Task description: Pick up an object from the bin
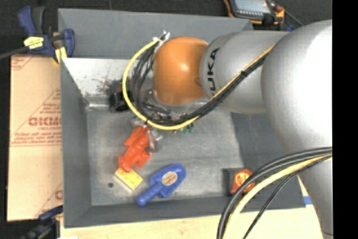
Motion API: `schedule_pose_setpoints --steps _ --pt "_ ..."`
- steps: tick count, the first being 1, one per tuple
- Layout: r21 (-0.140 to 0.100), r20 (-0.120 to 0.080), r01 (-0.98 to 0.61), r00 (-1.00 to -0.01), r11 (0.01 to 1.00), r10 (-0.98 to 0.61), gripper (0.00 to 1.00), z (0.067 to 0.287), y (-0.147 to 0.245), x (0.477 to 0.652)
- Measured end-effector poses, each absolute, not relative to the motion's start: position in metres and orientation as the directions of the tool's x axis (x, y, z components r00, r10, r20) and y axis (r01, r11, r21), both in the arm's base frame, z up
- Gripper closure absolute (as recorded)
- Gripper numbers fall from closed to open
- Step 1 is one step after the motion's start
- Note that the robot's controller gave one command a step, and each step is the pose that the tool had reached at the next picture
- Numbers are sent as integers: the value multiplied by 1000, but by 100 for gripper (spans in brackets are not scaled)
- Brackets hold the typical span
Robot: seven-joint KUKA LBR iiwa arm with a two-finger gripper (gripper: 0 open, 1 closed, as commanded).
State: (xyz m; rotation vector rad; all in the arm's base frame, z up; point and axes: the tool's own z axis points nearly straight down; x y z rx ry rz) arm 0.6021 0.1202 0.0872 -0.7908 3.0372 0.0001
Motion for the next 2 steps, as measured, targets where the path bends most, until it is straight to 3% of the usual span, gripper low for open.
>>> schedule_pose_setpoints --steps 2 --pt "-3 -8 -486 -874 874 -486 100 104 120 604"
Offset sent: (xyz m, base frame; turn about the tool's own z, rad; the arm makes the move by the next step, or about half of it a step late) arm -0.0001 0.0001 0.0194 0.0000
